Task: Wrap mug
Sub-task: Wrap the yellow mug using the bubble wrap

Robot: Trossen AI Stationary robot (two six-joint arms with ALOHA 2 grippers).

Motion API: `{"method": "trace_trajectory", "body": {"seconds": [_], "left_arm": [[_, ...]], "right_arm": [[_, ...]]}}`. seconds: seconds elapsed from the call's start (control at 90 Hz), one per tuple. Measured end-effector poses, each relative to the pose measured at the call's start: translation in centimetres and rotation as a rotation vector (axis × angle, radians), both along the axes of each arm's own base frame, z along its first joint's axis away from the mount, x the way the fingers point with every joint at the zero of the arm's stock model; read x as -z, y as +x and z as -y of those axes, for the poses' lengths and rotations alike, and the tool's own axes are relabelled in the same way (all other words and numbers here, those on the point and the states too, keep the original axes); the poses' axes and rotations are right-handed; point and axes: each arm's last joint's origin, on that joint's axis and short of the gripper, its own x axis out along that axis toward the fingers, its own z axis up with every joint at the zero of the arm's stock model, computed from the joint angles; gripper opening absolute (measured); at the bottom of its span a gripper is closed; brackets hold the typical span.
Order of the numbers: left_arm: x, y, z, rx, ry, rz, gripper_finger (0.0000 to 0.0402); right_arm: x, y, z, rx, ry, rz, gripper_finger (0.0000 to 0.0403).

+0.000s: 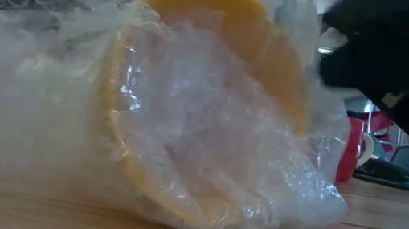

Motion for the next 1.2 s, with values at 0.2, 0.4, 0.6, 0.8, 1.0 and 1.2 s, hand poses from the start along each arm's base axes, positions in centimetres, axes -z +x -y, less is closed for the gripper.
{"method": "trace_trajectory", "body": {"seconds": [0.2, 0.4, 0.6, 0.8, 1.0, 1.2], "left_arm": [[0.0, 0.0, 0.0, 0.001, 0.002, 0.0, 0.0], [-0.1, 0.0, 0.1, 0.016, -0.016, 0.004, 0.0], [0.6, 0.5, 0.5, 0.033, -0.027, 0.038, 0.0], [2.9, 1.4, 1.1, 0.039, -0.045, 0.046, 0.0], [4.2, 2.4, 1.3, 0.051, -0.119, 0.107, 0.0], [3.5, 3.6, 0.6, 0.043, -0.127, 0.235, 0.0]], "right_arm": [[0.6, 1.3, -0.9, 0.048, -0.081, -0.035, 0.0077], [0.9, 2.3, 0.4, 0.155, -0.111, -0.053, 0.0059], [1.0, 3.5, 2.0, 0.136, -0.088, -0.088, 0.0012], [0.4, 4.6, 2.7, 0.096, -0.068, -0.05, 0.0003], [-2.1, 6.3, 3.1, 0.03, -0.108, -0.02, 0.0001], [-4.7, 8.4, 4.7, -0.008, -0.125, -0.065, 0.0]]}}
